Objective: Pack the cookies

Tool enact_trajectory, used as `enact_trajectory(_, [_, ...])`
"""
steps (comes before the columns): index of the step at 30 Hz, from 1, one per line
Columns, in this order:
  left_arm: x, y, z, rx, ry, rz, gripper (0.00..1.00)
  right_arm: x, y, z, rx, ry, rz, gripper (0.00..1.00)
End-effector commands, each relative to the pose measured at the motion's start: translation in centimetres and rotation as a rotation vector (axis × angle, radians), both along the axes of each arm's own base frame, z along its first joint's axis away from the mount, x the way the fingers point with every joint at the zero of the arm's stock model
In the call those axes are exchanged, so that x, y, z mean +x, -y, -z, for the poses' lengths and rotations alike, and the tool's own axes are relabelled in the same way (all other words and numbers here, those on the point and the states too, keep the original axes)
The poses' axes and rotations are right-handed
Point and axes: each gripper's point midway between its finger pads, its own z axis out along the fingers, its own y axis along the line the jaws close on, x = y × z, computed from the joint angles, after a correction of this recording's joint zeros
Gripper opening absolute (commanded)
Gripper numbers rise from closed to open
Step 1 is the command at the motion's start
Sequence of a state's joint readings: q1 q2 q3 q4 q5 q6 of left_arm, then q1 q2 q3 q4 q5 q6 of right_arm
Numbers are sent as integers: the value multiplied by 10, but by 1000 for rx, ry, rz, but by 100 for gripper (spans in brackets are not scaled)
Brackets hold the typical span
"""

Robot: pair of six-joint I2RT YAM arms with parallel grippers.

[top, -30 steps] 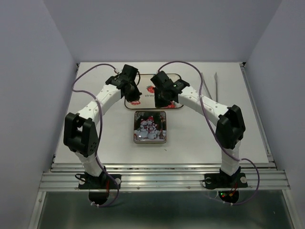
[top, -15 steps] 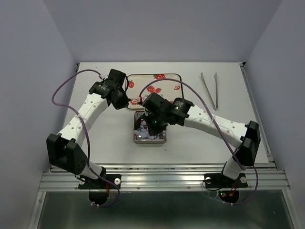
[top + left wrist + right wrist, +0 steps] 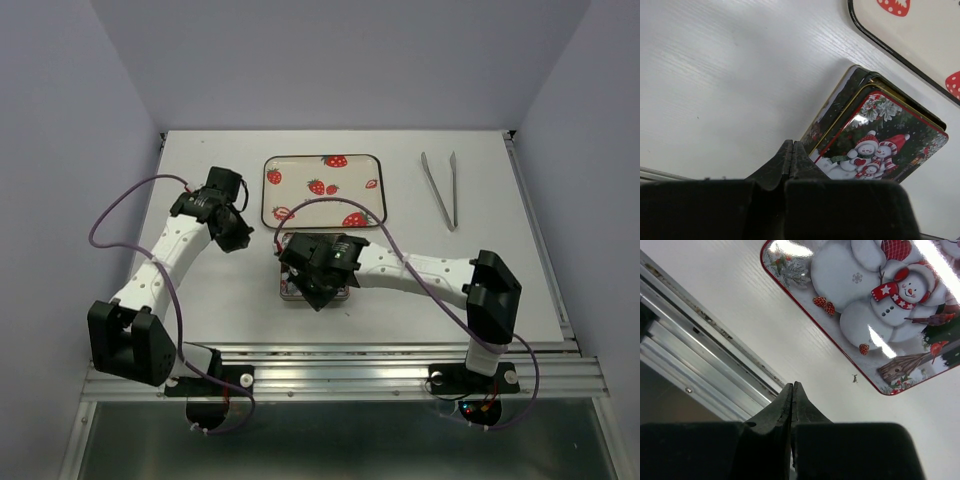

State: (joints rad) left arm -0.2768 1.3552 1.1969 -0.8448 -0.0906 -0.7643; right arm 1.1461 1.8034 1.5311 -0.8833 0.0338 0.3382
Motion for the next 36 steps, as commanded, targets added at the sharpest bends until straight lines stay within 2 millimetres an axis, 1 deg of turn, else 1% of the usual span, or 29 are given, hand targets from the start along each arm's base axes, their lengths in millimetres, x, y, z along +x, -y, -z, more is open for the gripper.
enact_trajectory(1, [-5, -19, 0, 18, 51, -35, 2, 10, -16, 11, 31, 97, -48, 1])
enact_trajectory(2, [-6, -21, 3, 17, 49, -40, 2, 11, -12, 19, 10, 100, -50, 1])
enact_trajectory(4, [-8, -25, 10, 24, 51, -46, 2, 12, -12, 28, 1, 126, -63, 1])
enact_trajectory(7, [-8, -31, 16, 32, 58, -59, 2, 16, -8, 43, -25, 148, -76, 1])
enact_trajectory(10, [-8, -34, 19, 33, 61, -66, 2, 19, -7, 49, -42, 166, -80, 1])
enact_trajectory(16, [-13, -36, 26, 36, 55, -74, 2, 42, 1, 55, -99, 276, -22, 1])
enact_trajectory(20, [-15, -36, 26, 29, 58, -78, 2, 53, 1, 48, -103, 329, 25, 1])
enact_trajectory(25, [-13, -38, 23, 37, 57, -71, 2, 57, 0, 44, -102, 347, 54, 1])
enact_trajectory(27, [-13, -38, 23, 37, 58, -68, 2, 57, -2, 40, -90, 347, 56, 1])
enact_trajectory(31, [-11, -34, 18, 19, 68, -55, 2, 48, -9, 31, -31, 299, 47, 3])
enact_trajectory(34, [-8, -29, 10, -4, 78, -32, 2, 40, -14, 10, 39, 278, 34, 3])
enact_trajectory(35, [-3, -27, 1, -12, 96, -27, 2, 37, -15, -2, 60, 266, 32, 3])
enact_trajectory(36, [0, -24, -3, -22, 100, -20, 2, 35, -16, -22, 109, 264, 60, 3])
